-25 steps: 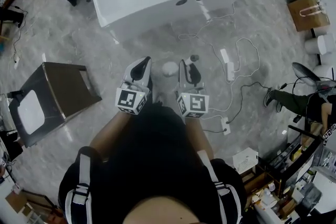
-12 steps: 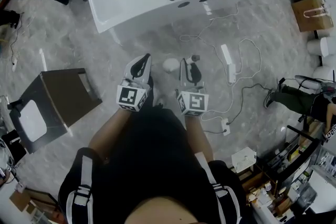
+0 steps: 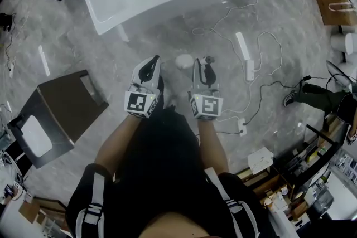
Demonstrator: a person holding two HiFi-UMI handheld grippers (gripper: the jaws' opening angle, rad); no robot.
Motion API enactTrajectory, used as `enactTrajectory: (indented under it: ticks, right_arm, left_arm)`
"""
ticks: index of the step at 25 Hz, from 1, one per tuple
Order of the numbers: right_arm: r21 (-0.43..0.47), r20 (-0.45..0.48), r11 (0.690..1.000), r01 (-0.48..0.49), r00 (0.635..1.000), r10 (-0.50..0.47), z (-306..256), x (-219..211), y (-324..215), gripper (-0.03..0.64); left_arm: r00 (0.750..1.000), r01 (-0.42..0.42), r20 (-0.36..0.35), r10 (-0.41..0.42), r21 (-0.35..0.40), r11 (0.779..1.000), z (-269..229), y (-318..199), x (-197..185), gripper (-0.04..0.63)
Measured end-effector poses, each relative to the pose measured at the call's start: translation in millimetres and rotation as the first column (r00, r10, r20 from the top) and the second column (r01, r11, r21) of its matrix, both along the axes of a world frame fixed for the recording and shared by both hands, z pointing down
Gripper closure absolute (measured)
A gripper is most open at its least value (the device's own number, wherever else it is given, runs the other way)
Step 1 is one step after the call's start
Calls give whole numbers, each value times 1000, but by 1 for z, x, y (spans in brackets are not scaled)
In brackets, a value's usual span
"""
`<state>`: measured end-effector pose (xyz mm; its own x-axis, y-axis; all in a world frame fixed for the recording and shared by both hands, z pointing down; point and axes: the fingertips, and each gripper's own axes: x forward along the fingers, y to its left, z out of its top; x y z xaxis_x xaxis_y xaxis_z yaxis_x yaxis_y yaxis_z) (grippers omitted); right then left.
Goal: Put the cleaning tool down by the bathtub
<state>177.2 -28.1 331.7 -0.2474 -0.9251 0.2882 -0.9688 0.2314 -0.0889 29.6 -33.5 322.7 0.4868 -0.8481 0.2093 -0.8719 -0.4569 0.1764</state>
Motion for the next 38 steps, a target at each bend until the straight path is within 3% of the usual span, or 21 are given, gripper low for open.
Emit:
enactTrajectory:
  ticks: [29,38]
  right_arm:
    - [-153,-29,987,-54,998,50,229,-34,-101,522]
    - [-194,-48,980,-38,998,29,302,-45,-124,522]
  left_arm:
    - [1000,14,-5,-15,-120,993,176,-94,-45,588]
    - [998,44,-37,-48,-119,992,223,-122,-54,588]
